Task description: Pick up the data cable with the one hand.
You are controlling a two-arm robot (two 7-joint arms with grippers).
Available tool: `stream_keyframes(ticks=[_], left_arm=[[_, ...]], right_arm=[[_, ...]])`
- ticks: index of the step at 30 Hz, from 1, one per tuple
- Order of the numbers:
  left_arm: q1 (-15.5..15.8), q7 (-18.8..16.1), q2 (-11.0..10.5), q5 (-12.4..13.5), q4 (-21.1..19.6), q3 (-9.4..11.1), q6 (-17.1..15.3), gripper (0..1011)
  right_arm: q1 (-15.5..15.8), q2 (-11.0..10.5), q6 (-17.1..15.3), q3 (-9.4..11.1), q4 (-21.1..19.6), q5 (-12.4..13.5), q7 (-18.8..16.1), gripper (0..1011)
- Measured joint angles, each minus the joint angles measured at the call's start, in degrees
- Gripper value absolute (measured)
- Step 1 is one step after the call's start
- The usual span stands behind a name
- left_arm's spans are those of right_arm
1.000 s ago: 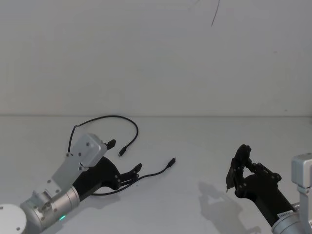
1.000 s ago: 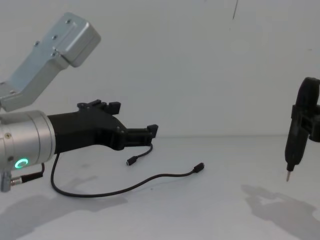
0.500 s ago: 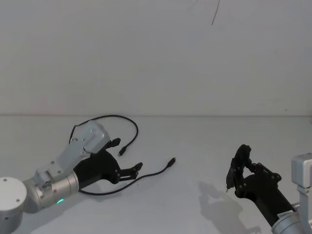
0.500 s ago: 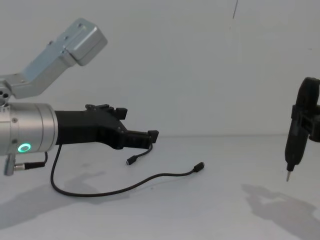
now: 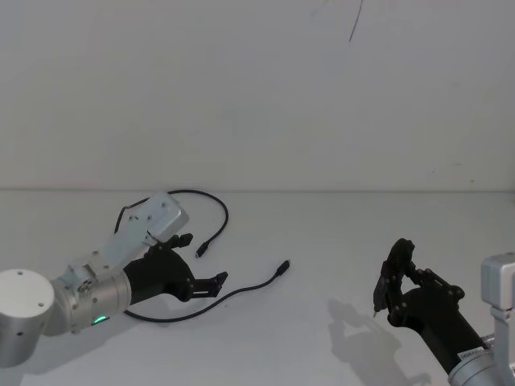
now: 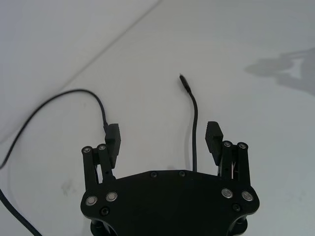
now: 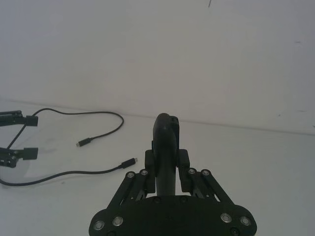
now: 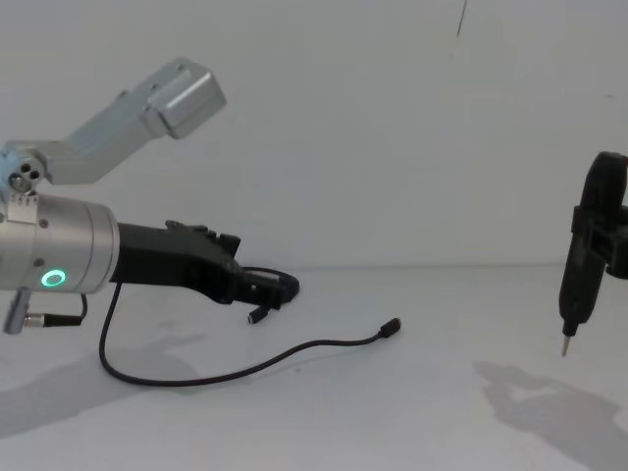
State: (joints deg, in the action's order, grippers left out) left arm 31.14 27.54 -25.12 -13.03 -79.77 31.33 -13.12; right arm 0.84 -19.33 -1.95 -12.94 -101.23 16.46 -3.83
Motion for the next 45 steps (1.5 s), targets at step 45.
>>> stream_keyframes(ticks=[45], left_arm=[[5.96, 2.27, 6.36, 4.45, 10.56, 3.75, -9.39, 1002]], right_arm=[[0.00, 0.00, 0.00, 0.00, 0.00, 0.00, 0.00, 269]])
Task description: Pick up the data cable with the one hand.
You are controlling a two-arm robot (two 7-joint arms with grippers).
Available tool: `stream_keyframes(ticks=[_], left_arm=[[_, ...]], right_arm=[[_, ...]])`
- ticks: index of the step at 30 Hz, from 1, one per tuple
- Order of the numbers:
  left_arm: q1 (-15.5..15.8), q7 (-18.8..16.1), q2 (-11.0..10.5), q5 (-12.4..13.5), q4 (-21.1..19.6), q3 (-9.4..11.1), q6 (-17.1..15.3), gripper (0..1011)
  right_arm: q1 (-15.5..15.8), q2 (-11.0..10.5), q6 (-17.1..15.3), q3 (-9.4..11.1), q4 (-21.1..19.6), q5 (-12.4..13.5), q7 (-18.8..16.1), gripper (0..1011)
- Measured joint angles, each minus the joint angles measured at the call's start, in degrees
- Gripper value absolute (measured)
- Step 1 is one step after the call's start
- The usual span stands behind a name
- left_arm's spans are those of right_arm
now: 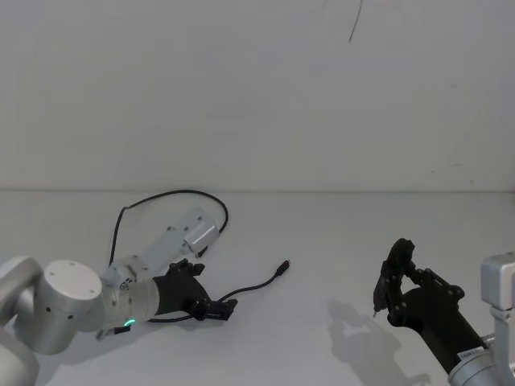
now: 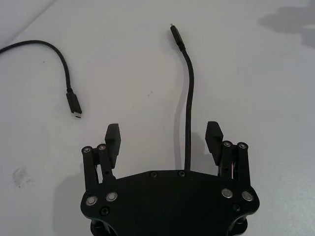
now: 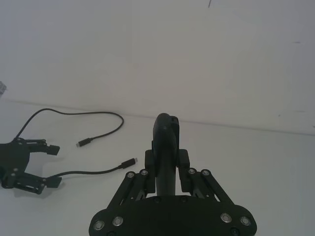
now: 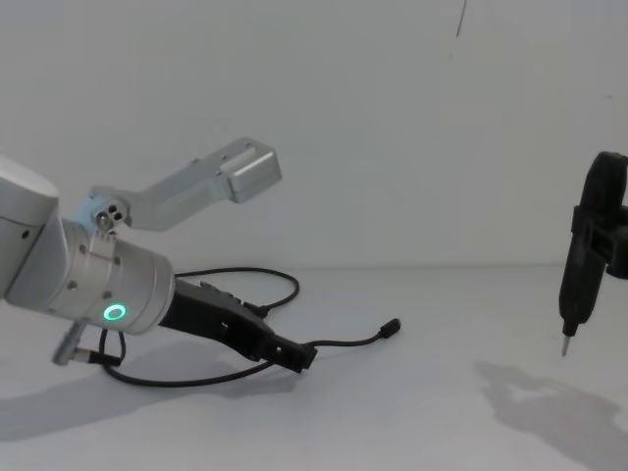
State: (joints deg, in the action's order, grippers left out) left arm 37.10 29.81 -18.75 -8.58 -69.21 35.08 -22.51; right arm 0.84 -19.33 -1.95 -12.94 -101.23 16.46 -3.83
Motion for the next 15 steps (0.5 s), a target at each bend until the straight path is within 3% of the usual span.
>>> stream_keyframes(ticks=[15], left_arm=[[0.34, -0.06, 0.99, 1.00, 1.54, 0.40, -0.44, 980]], right_arm=[[0.00, 0.00, 0.00, 0.00, 0.00, 0.00, 0.00, 269]])
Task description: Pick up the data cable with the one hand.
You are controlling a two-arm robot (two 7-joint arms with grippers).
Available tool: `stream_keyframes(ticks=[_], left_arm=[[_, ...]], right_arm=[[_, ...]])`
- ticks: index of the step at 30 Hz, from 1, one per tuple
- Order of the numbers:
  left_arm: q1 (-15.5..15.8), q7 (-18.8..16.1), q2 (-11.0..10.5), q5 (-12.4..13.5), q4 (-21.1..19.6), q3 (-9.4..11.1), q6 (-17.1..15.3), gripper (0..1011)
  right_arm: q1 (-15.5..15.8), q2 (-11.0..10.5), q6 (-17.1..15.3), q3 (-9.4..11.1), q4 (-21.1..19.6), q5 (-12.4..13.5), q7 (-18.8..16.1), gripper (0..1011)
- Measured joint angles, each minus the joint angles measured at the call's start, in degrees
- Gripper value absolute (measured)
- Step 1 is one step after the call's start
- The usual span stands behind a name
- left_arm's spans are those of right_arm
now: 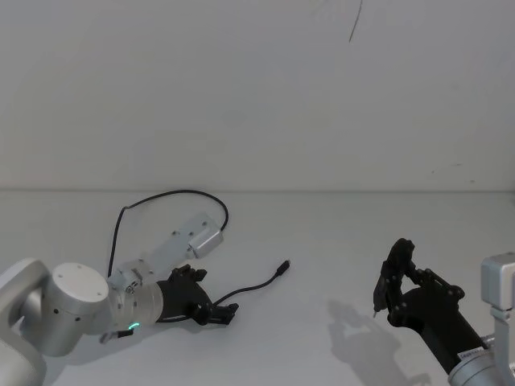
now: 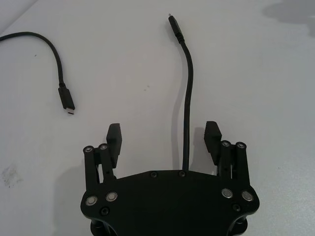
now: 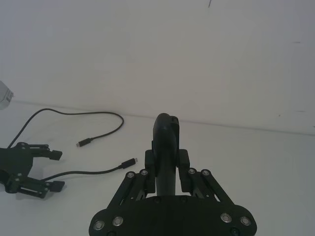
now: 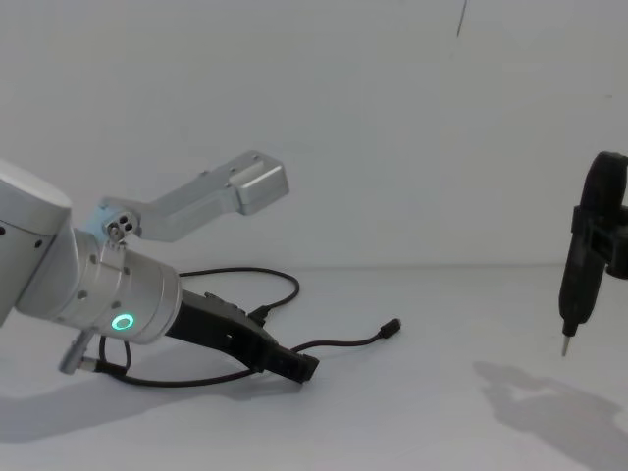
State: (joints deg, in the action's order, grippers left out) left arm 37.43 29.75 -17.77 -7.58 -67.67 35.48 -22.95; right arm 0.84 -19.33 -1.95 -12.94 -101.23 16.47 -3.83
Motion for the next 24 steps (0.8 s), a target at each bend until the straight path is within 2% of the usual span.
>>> stream_keyframes(ticks=[6, 14, 16, 17, 20, 21, 24], left_arm=[[0.06, -0.01, 0.21, 0.15, 0.25, 0.07, -0.06, 866], [0.10, -0.04, 0.33, 0.28, 0.46, 0.11, -0.10, 619], [0.11, -0.05, 0.35, 0.33, 0.52, 0.13, -0.13, 517], [0.12, -0.05, 0.36, 0.34, 0.53, 0.14, -0.14, 517], [0.13, -0.06, 0.36, 0.38, 0.58, 0.16, -0.18, 398], [0.13, -0.06, 0.36, 0.39, 0.59, 0.16, -0.18, 398], [0.14, -0.06, 0.37, 0.42, 0.61, 0.17, -0.19, 295]], right_arm=[[0.00, 0.00, 0.00, 0.00, 0.00, 0.00, 0.00, 269], [0.00, 0.00, 0.00, 0.00, 0.00, 0.00, 0.00, 269], [0.00, 0.00, 0.00, 0.00, 0.00, 0.00, 0.00, 269], [0.00, 0.00, 0.00, 0.00, 0.00, 0.00, 0.00, 269], [0.00, 0.00, 0.00, 0.00, 0.00, 0.00, 0.00, 269], [0.00, 0.00, 0.00, 0.00, 0.00, 0.00, 0.00, 269], [0.00, 0.00, 0.00, 0.00, 0.00, 0.00, 0.00, 269]])
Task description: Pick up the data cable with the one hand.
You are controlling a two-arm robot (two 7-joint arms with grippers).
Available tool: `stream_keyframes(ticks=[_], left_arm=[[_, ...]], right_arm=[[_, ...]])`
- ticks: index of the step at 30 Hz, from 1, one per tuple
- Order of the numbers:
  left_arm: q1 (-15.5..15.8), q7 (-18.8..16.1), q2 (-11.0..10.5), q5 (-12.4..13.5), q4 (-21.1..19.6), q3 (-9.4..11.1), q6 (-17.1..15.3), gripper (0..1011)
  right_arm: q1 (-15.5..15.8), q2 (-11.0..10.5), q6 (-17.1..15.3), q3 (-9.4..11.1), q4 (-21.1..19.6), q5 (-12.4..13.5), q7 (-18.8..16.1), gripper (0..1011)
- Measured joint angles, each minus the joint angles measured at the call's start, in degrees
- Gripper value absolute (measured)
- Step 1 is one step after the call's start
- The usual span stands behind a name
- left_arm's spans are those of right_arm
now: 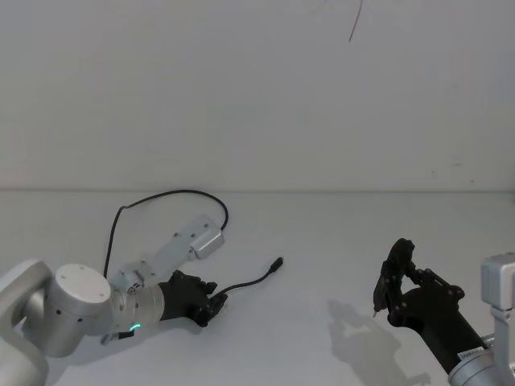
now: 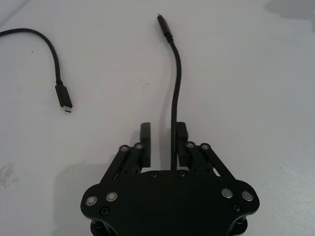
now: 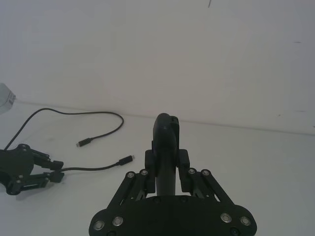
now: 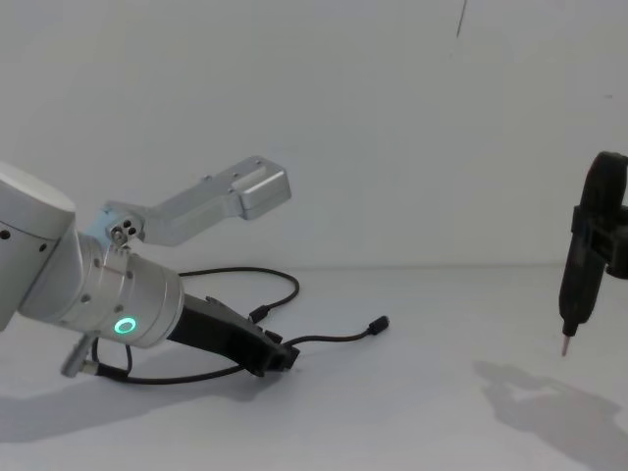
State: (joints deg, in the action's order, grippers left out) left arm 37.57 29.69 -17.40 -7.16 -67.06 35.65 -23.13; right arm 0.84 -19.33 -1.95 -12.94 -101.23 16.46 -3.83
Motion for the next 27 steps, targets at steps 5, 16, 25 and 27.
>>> stream_keyframes(ticks=[5, 16, 25, 27], left_arm=[[0.01, 0.00, 0.02, 0.03, 0.03, 0.00, 0.00, 150], [-1.28, -0.99, -0.32, 0.18, -1.82, -0.67, 1.08, 50], [-4.16, -2.47, -1.53, 0.59, -5.51, -1.83, 5.50, 49], [-5.05, -2.81, -2.05, 0.73, -6.60, -2.21, 7.22, 49]], right_arm=[[0.00, 0.00, 0.00, 0.00, 0.00, 0.00, 0.00, 269], [0.12, -0.39, 0.40, 0.35, -0.18, 0.34, -1.01, 269], [-0.09, -2.28, 2.29, 1.93, -1.24, 3.37, -6.14, 269], [-0.23, -2.72, 2.59, 2.35, -1.53, 4.15, -7.32, 269]])
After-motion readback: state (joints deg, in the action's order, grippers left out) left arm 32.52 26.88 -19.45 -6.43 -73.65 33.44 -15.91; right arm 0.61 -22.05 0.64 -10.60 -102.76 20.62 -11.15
